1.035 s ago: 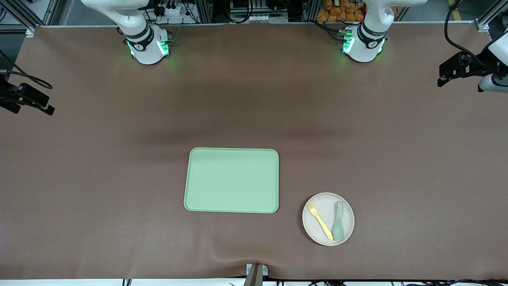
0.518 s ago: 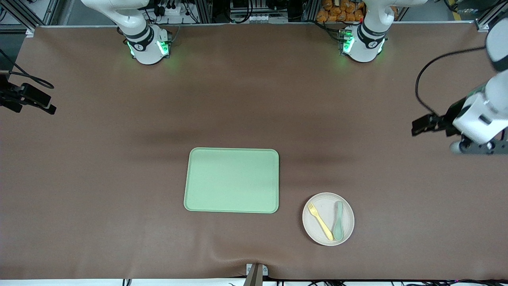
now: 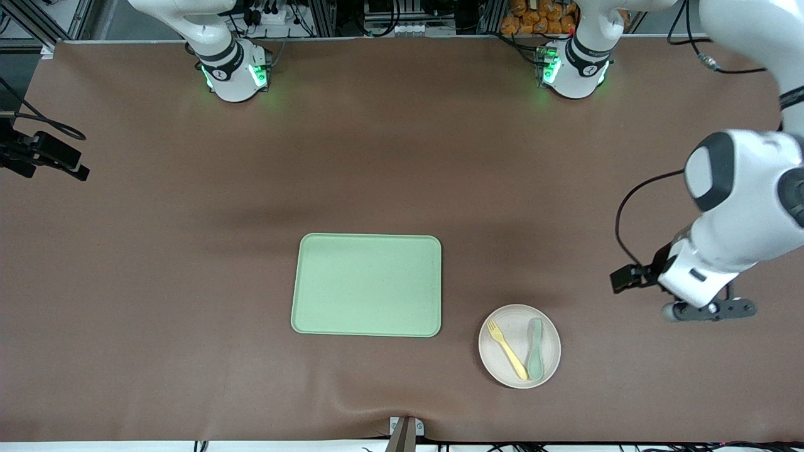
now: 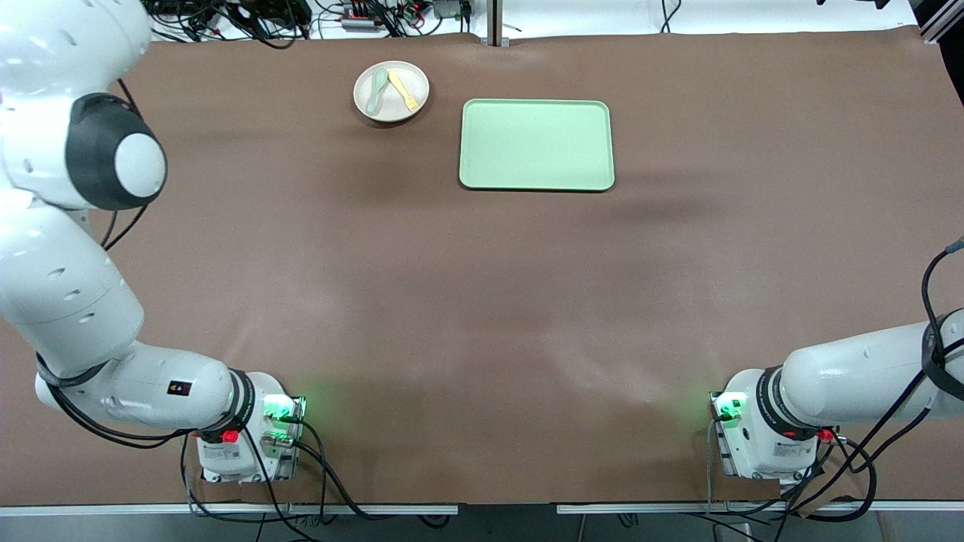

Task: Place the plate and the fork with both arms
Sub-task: 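Reach the left gripper down to the white plate rim and grasp it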

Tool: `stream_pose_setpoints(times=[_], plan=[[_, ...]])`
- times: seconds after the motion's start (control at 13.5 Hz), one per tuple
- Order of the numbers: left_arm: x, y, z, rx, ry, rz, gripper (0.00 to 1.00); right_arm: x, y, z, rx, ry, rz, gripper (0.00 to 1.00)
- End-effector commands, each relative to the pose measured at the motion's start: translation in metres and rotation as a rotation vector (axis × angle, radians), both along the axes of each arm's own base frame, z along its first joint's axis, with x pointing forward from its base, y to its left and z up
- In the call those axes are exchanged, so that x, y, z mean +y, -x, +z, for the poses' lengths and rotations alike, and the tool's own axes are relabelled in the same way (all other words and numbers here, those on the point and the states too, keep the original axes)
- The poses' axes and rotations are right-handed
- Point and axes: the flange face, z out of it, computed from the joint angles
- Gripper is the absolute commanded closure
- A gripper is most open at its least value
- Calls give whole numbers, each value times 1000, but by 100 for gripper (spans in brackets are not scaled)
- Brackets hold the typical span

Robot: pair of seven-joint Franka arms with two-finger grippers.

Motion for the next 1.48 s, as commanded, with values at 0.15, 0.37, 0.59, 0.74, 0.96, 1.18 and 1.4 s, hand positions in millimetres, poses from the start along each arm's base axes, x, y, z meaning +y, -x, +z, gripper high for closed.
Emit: stream_pose_setpoints(times=[0.15, 0.37, 0.59, 0.74, 0.96, 1.18, 1.4], plan=[[-31, -31, -62, -105, 18, -33, 0, 6, -1, 2, -1, -2, 17, 0], [-39, -42, -97, -169, 25, -39, 0, 10, -3, 0, 3, -3, 21, 0], [-41, -49, -138, -214, 29, -41, 0, 13, -2, -1, 7, -3, 28, 0], [-42, -50, -168, -227, 28, -43, 0, 12, -2, -1, 7, -3, 26, 0], [-43, -50, -200, -237, 24, -61, 0, 13, -5, -2, 1, -4, 26, 0], [-43, -50, -227, -213, 13, -85, 0, 13, -6, -4, 5, -6, 26, 0], [-45, -49, -241, -216, 13, -91, 0, 12, -6, -5, 10, -6, 24, 0]])
